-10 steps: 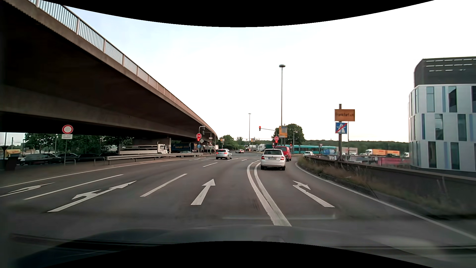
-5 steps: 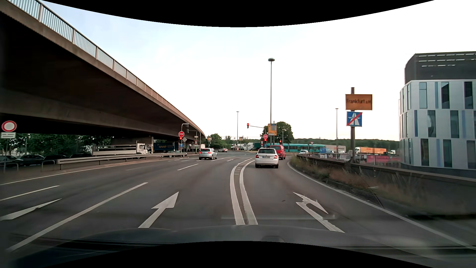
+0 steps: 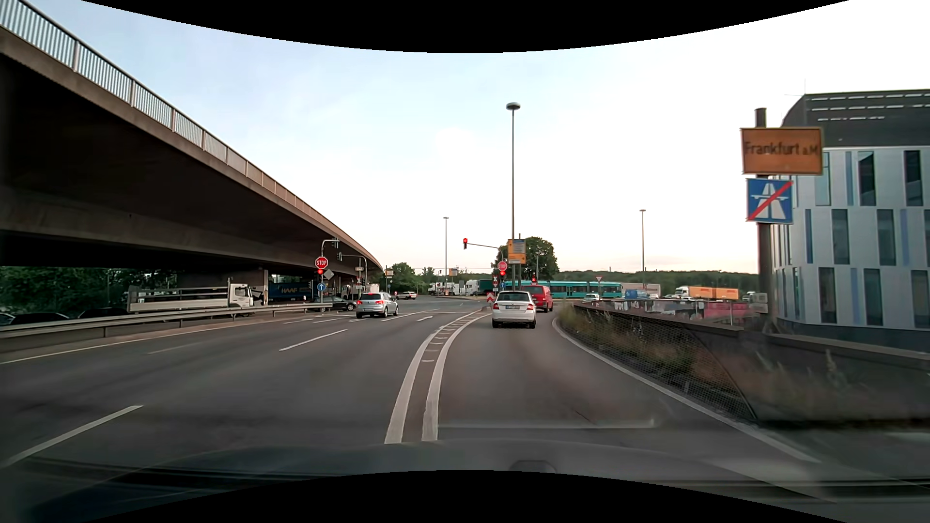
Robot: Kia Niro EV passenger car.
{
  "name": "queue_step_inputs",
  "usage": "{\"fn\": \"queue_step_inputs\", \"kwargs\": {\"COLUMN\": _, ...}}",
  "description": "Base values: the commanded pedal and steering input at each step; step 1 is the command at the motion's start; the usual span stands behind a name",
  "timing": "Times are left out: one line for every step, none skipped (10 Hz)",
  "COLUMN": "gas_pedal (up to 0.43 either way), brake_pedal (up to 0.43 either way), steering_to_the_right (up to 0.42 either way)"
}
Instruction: Follow the waypoints while adhering to traffic rules and regulations
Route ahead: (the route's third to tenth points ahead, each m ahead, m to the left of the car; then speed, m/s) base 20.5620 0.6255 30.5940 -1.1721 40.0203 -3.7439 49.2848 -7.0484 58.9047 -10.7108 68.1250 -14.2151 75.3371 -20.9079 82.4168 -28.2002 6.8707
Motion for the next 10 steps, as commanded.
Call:
{"fn": "queue_step_inputs", "kwargs": {"gas_pedal": 0.059, "brake_pedal": 0.000, "steering_to_the_right": 0.016}}
{"fn": "queue_step_inputs", "kwargs": {"gas_pedal": 0.059, "brake_pedal": 0.000, "steering_to_the_right": 0.011}}
{"fn": "queue_step_inputs", "kwargs": {"gas_pedal": 0.059, "brake_pedal": 0.000, "steering_to_the_right": 0.009}}
{"fn": "queue_step_inputs", "kwargs": {"gas_pedal": 0.059, "brake_pedal": 0.000, "steering_to_the_right": 0.009}}
{"fn": "queue_step_inputs", "kwargs": {"gas_pedal": 0.059, "brake_pedal": 0.000, "steering_to_the_right": 0.008}}
{"fn": "queue_step_inputs", "kwargs": {"gas_pedal": 0.039, "brake_pedal": 0.000, "steering_to_the_right": 0.009}}
{"fn": "queue_step_inputs", "kwargs": {"gas_pedal": 0.039, "brake_pedal": 0.000, "steering_to_the_right": 0.008}}
{"fn": "queue_step_inputs", "kwargs": {"gas_pedal": 0.039, "brake_pedal": 0.000, "steering_to_the_right": 0.008}}
{"fn": "queue_step_inputs", "kwargs": {"gas_pedal": 0.028, "brake_pedal": 0.000, "steering_to_the_right": 0.008}}
{"fn": "queue_step_inputs", "kwargs": {"gas_pedal": 0.028, "brake_pedal": 0.000, "steering_to_the_right": 0.009}}
